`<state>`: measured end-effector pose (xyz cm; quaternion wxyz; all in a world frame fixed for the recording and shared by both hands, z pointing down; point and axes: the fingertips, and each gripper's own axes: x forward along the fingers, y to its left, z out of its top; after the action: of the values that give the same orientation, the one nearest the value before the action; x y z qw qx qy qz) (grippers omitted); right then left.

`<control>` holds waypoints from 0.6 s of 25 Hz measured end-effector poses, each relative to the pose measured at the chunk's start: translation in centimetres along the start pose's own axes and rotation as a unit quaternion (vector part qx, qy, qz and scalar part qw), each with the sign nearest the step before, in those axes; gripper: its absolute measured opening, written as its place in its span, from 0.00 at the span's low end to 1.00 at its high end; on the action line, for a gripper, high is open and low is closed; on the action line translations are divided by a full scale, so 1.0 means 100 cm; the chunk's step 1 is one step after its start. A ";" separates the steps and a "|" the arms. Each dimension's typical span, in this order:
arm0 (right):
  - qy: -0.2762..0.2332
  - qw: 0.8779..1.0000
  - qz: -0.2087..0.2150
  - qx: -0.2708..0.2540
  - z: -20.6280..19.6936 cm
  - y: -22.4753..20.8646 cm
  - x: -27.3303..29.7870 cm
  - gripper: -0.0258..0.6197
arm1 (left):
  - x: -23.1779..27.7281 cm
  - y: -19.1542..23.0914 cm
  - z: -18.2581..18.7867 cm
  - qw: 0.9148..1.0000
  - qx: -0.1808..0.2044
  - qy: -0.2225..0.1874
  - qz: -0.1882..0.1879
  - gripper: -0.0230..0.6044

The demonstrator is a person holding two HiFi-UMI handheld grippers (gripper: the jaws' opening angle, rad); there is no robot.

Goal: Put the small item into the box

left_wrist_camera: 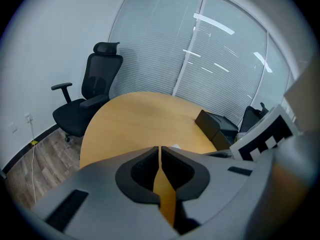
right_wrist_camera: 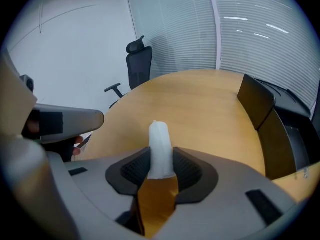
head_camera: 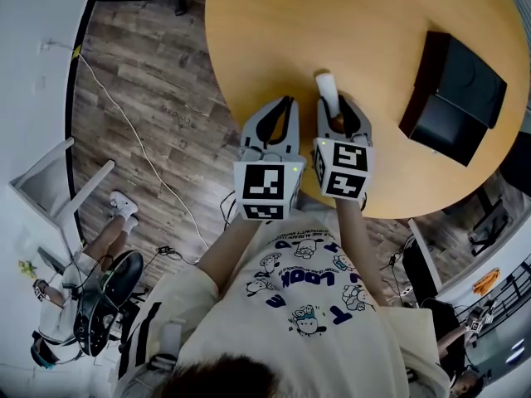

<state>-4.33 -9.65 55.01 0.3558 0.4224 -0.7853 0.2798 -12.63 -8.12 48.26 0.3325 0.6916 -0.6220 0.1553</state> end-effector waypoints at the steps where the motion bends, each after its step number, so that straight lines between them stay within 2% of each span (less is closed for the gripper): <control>1: -0.001 1.000 -0.001 0.004 0.001 0.000 -0.001 0.28 | 0.000 0.000 0.001 1.000 0.001 -0.001 -0.001 0.08; 8: -0.019 0.999 -0.023 0.025 0.011 -0.011 -0.011 0.28 | 0.003 -0.008 0.017 1.000 0.018 -0.011 -0.020 0.08; 15: -0.053 0.996 -0.054 0.055 0.028 -0.026 -0.037 0.28 | 0.007 -0.029 0.035 0.997 0.041 -0.021 -0.060 0.08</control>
<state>-1.56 -11.20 50.77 0.3043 0.4973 -0.7627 0.2800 -10.39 -10.92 45.30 0.2999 0.7437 -0.5793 0.1460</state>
